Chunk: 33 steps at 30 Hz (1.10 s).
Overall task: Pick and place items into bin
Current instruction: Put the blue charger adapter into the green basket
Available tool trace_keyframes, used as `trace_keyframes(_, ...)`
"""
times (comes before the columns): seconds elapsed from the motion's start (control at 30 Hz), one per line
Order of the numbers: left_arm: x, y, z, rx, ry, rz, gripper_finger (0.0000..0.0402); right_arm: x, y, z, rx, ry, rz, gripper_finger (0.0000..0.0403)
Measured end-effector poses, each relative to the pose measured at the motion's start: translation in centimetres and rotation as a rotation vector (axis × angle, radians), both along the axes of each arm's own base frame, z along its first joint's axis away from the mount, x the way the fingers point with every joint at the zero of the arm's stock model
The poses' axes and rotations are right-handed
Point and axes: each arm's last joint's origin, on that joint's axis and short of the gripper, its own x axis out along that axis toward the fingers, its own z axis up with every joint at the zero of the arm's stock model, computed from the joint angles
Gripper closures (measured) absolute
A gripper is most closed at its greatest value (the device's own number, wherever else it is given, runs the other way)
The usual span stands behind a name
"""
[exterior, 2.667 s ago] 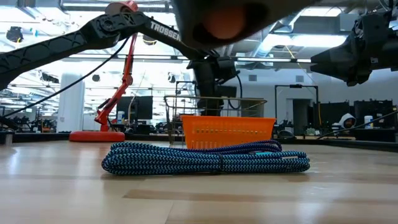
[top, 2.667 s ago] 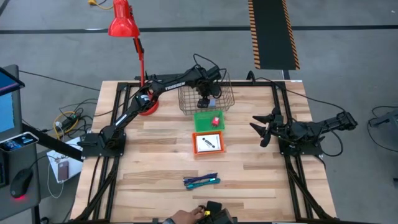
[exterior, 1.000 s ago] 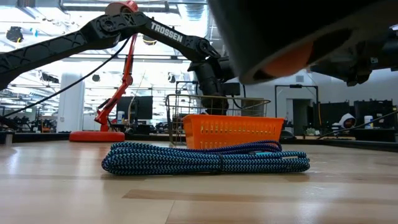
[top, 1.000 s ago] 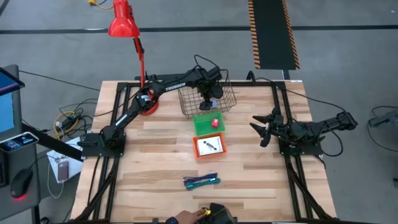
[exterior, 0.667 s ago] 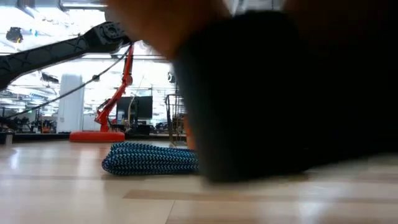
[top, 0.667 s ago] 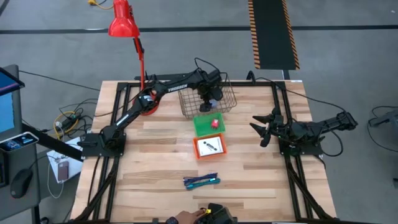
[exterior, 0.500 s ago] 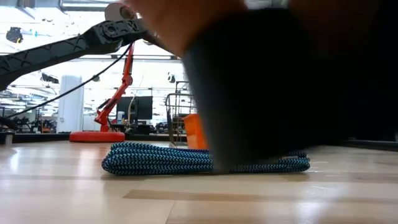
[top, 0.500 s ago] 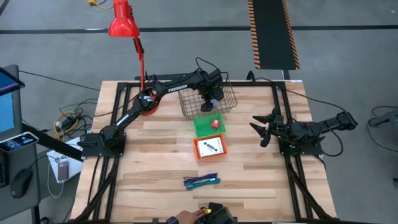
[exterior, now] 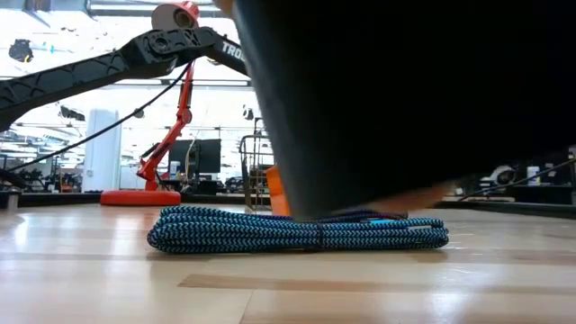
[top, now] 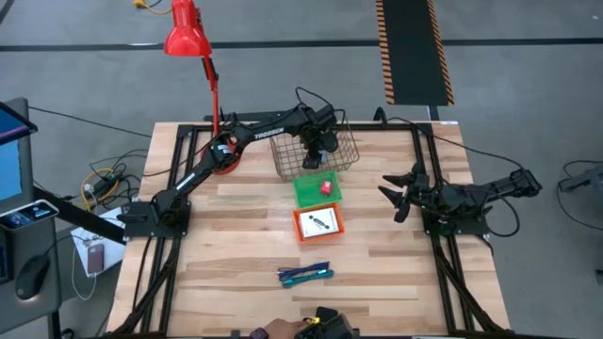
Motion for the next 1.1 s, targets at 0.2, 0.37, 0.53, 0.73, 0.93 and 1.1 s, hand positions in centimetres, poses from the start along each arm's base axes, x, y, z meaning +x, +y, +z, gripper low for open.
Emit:
trace_keyframes(0.2, -0.1, -0.1, 0.0, 0.006, 0.013, -0.025, 0.0226, 0.0, 0.0, 0.0, 0.000, 0.000, 0.000, 0.0216)
trace_keyframes(0.37, -0.2, 0.0, 0.2, 0.045, 0.038, 0.008, 0.0206, 0.0, 0.0, 0.0, 0.000, 0.000, 0.000, 0.0216)
trace_keyframes(0.53, -0.5, 0.0, 0.5, 0.073, 0.069, 0.023, 0.0233, 0.0, 0.0, 0.0, 0.000, 0.000, 0.000, 0.0216)
trace_keyframes(0.73, -0.8, -0.1, 1.9, 0.112, 0.080, 0.039, 0.0233, 0.0, 0.0, 0.0, 0.000, 0.000, -0.001, 0.0216)
trace_keyframes(0.93, -1.3, -0.4, 4.8, 0.157, 0.035, 0.053, 0.0227, 0.0, 0.0, 0.0, 0.000, 0.000, 0.001, 0.0216)
trace_keyframes(1.1, -1.6, -1.3, 7.6, 0.192, -0.010, 0.048, 0.0230, 0.0, 0.0, 0.0, 0.000, 0.000, 0.000, 0.0216)
